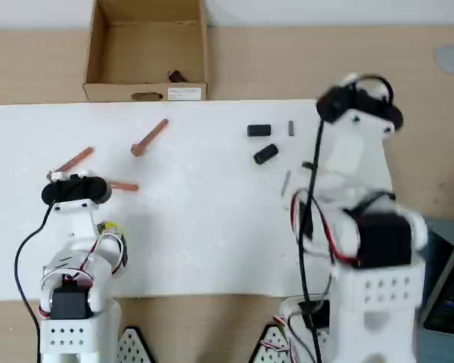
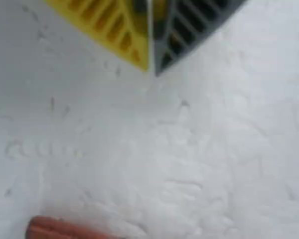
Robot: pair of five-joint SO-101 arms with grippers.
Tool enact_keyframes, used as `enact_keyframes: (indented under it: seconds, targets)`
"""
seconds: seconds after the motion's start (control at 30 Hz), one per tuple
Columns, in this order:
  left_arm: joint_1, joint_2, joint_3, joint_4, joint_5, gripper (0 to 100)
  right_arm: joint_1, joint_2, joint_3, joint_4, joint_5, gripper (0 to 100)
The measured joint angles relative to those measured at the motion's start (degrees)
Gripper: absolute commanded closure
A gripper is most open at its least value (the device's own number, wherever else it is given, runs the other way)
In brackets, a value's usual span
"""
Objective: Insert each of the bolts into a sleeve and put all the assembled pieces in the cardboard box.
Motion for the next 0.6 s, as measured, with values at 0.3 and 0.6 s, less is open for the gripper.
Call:
enact_keyframes:
  seconds: [0.3, 0.6]
  targets:
    - [0.0, 0.9, -12.9, 1.4, 0.0, 100, 5.7, -14.9, 19.3, -9.1, 6.0, 98.9]
    - [0.0, 25.7, -35.5, 8.0, 13.5, 100, 7.9, -19.9, 24.2, -10.1, 6.8, 98.9]
